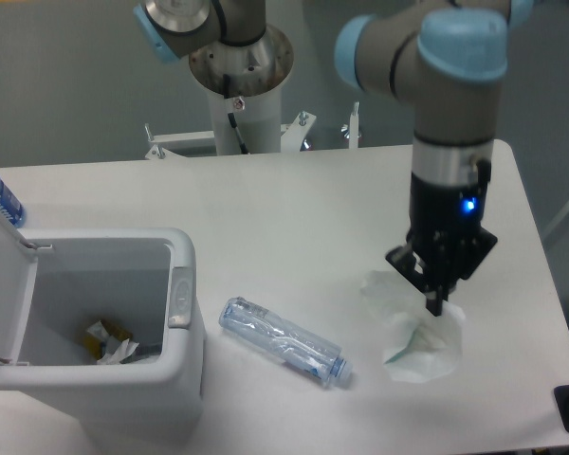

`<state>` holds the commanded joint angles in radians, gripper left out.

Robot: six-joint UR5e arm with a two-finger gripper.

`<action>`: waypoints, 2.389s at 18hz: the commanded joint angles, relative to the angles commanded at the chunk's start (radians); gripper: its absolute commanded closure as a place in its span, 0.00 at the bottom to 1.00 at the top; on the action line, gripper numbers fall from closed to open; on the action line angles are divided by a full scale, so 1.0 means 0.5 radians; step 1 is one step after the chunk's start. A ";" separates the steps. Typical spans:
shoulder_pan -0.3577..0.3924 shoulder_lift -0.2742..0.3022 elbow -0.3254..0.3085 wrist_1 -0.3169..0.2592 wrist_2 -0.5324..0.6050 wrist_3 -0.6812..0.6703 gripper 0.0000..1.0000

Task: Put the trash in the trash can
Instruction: 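Carry the wrapper over the white trash bin, then open the gripper to drop the wrapper into the bin, then move the gripper down to the cap end of the water bottle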

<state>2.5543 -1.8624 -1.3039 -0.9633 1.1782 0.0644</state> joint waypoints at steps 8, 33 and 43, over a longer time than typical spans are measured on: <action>-0.381 0.190 -0.064 -0.003 -0.135 -0.067 1.00; -0.176 0.139 -0.402 -0.006 0.137 -0.641 0.00; -0.111 -0.352 -0.439 0.003 0.582 -0.733 0.00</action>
<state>2.4989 -2.0385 -1.5233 -0.9618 1.4694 -0.3022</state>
